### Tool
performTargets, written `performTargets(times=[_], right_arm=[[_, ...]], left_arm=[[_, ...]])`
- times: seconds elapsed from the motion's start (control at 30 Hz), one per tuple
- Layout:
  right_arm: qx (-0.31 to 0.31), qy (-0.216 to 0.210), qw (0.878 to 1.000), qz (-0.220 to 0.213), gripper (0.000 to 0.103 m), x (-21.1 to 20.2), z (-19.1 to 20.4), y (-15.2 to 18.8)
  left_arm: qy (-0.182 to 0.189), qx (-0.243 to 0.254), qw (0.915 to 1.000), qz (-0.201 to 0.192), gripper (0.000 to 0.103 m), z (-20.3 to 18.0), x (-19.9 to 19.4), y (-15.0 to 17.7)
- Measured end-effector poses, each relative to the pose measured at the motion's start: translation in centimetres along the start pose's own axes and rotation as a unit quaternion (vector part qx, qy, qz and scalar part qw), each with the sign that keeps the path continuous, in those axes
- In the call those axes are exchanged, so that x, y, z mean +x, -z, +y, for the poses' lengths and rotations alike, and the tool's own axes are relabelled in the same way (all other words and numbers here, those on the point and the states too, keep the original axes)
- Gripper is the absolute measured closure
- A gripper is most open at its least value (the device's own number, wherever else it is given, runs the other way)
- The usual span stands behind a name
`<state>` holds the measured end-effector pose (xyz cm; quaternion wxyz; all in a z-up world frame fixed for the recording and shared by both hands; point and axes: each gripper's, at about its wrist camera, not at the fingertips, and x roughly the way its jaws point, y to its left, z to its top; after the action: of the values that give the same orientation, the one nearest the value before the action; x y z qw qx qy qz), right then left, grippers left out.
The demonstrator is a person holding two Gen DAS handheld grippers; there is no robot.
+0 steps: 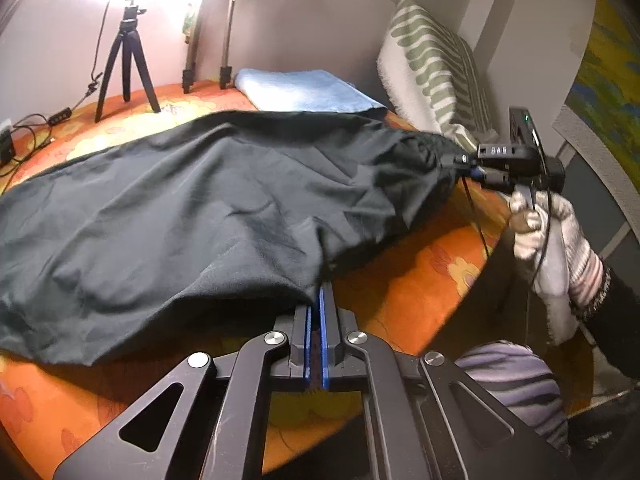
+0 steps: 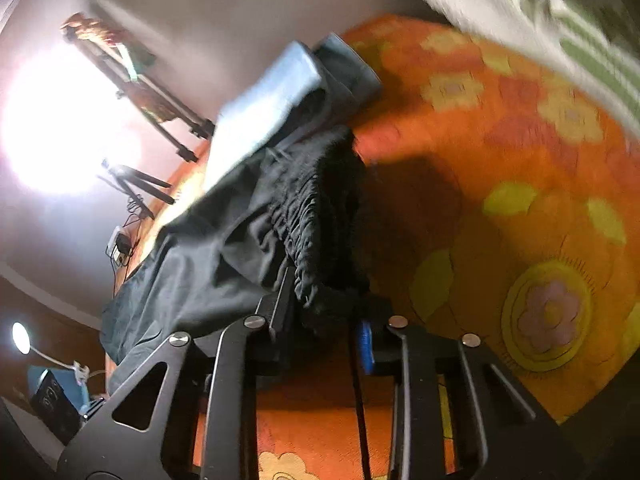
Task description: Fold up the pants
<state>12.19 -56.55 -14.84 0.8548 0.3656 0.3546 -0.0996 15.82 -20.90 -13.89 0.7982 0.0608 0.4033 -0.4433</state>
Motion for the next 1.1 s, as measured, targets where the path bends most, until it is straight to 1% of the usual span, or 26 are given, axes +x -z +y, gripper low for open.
performTargets(times=[0.13,0.17,0.2,0.23,0.3,0.37,0.47,0.5,0.57,0.7,0.8,0.9,0.93,1.03,1.1], right_arm=[[-0.063,0.022,0.997,-0.045,0.08,-2.8,2.7,-0.5],[-0.077,0.034,0.995,-0.051,0.08,-3.1,3.1,-0.4],[-0.097,0.058,0.992,-0.056,0.08,-3.0,3.6,-0.2],[-0.107,0.073,0.99,-0.051,0.08,-2.5,3.7,0.0],[-0.106,0.096,0.989,-0.031,0.08,-1.2,3.4,0.1],[-0.108,0.114,0.987,-0.026,0.08,-0.4,2.8,0.3],[-0.111,0.122,0.986,0.002,0.076,0.6,2.3,0.3],[-0.114,0.125,0.986,0.008,0.073,0.5,2.3,0.3],[-0.124,0.133,0.983,0.006,0.066,-0.1,2.4,0.1],[-0.157,0.159,0.974,-0.017,0.063,-2.7,3.8,-0.4],[-0.186,0.16,0.969,-0.04,0.061,-5.1,5.6,-0.8],[-0.223,0.147,0.961,-0.068,0.056,-7.6,8.8,-1.5],[-0.234,0.137,0.96,-0.074,0.053,-8.2,10.0,-1.7],[-0.275,0.102,0.951,-0.092,0.046,-10.0,14.3,-2.3],[-0.306,0.077,0.943,-0.101,0.043,-10.8,17.8,-2.6]], left_arm=[[0.011,-0.012,0.9997,0.02,0.101,0.3,0.5,0.6],[0.005,-0.008,0.9996,0.027,0.101,0.3,0.9,0.8],[0.001,-0.009,0.9993,0.036,0.101,0.3,1.6,1.1],[0.001,-0.011,0.9991,0.041,0.101,0.4,2.0,1.4],[0.003,-0.014,0.9989,0.044,0.101,0.5,2.5,1.7],[0.002,-0.011,0.9988,0.047,0.101,0.6,2.8,1.7],[-0.001,-0.004,0.9986,0.054,0.1,0.6,2.5,1.7],[-0.001,-0.001,0.9986,0.052,0.1,0.6,2.1,1.7],[-0.01,0.003,0.9987,0.049,0.092,0.8,1.4,1.8],[-0.026,-0.002,0.9989,0.039,0.092,2.0,-1.2,2.4],[-0.046,-0.006,0.9987,0.021,0.091,3.0,-4.2,2.7],[-0.076,-0.011,0.9971,-0.004,0.08,4.4,-7.4,2.7],[-0.091,-0.015,0.9956,-0.015,0.078,5.1,-8.7,2.7],[-0.128,-0.03,0.9906,-0.038,0.078,7.2,-11.9,2.7],[-0.157,-0.054,0.9844,-0.058,0.078,9.4,-14.4,2.6]])
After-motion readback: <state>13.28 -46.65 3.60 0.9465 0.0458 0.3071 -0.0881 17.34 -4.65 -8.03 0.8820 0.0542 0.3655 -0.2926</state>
